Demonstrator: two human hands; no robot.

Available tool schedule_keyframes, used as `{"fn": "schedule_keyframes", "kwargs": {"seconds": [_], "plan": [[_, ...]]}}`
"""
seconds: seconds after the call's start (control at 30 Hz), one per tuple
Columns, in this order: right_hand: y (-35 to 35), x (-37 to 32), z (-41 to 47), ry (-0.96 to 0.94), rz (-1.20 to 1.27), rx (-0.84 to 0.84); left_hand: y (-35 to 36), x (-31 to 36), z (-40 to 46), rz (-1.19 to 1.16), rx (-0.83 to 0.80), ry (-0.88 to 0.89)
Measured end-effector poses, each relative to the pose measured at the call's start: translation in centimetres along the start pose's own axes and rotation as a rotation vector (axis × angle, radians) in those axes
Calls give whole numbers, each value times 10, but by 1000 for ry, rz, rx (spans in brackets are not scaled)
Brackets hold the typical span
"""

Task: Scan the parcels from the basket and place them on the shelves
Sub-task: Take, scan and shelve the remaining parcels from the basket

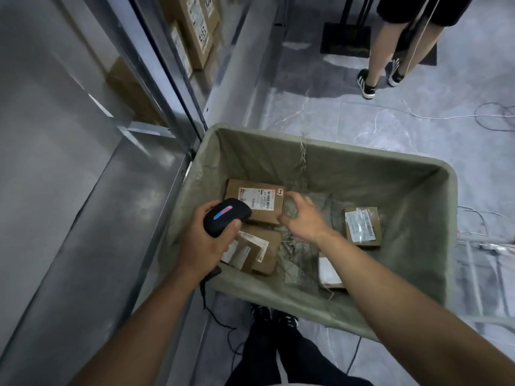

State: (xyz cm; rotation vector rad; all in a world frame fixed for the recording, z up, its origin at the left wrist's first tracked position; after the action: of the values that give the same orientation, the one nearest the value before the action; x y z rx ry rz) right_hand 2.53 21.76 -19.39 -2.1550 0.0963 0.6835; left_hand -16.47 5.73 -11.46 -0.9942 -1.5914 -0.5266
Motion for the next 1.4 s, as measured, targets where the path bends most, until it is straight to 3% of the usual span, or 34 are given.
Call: {"fn": "schedule_keyframes", "kwargs": {"seconds": [0.7, 1.1, 1.4], "plan": [[69, 44, 153, -165, -359, -169, 22, -37, 65, -20, -72, -213], [93, 69, 180, -253, -475, -186, 25, -38, 67, -34, -78, -268], [79, 58, 157, -263, -419, -138, 24, -32, 60, -47, -49, -245]]}}
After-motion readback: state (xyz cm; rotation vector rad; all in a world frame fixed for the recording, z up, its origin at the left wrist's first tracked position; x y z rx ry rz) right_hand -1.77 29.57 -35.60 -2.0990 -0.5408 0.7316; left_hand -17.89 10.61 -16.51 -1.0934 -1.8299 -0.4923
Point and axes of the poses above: each hand's wrist, its own z-axis towards the middle knuckle, its own y-axis out of the palm, x = y × z, the point moved 3 cm from there along z, towards the middle knuckle, and after that the axes turned 13 degrees about -z, right-handed, at the moved point
